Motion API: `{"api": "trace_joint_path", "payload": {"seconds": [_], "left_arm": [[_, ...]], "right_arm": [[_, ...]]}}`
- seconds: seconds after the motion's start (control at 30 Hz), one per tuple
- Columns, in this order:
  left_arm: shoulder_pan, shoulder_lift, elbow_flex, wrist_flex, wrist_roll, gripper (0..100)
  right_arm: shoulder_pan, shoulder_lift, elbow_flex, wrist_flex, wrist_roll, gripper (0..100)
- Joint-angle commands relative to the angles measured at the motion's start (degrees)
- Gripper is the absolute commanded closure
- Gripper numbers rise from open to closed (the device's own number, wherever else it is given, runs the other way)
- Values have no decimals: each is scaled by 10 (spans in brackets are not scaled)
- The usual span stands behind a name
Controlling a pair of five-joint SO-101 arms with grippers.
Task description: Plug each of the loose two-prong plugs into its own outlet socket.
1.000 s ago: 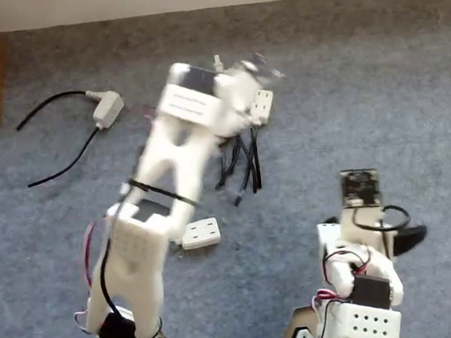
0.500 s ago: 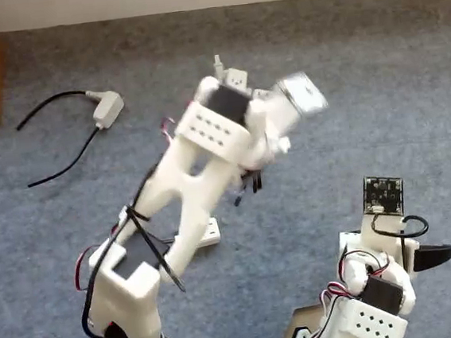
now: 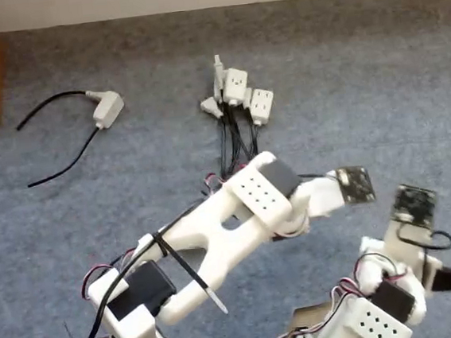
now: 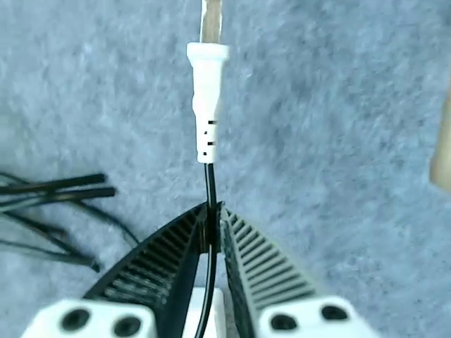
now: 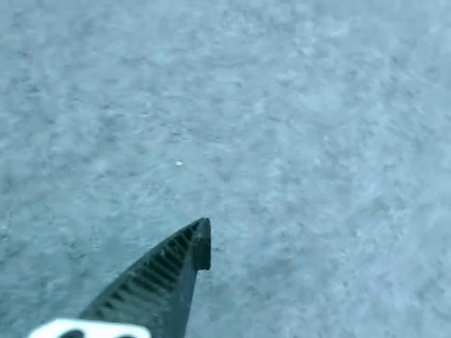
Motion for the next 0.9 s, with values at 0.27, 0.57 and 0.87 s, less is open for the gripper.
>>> {"api": "trace_joint_path", "payload": {"seconds": [0.27, 0.57, 0.87], "left_arm": [[50, -25, 3, -39, -4, 981], [4, -31, -1, -36, -6, 816], [-203, -114, -143, 90, -3, 959]], "right_arm": [[151, -10, -29, 5, -4, 416], [151, -10, -31, 5, -3, 416], [51, -3, -62, 48, 30, 416]]}}
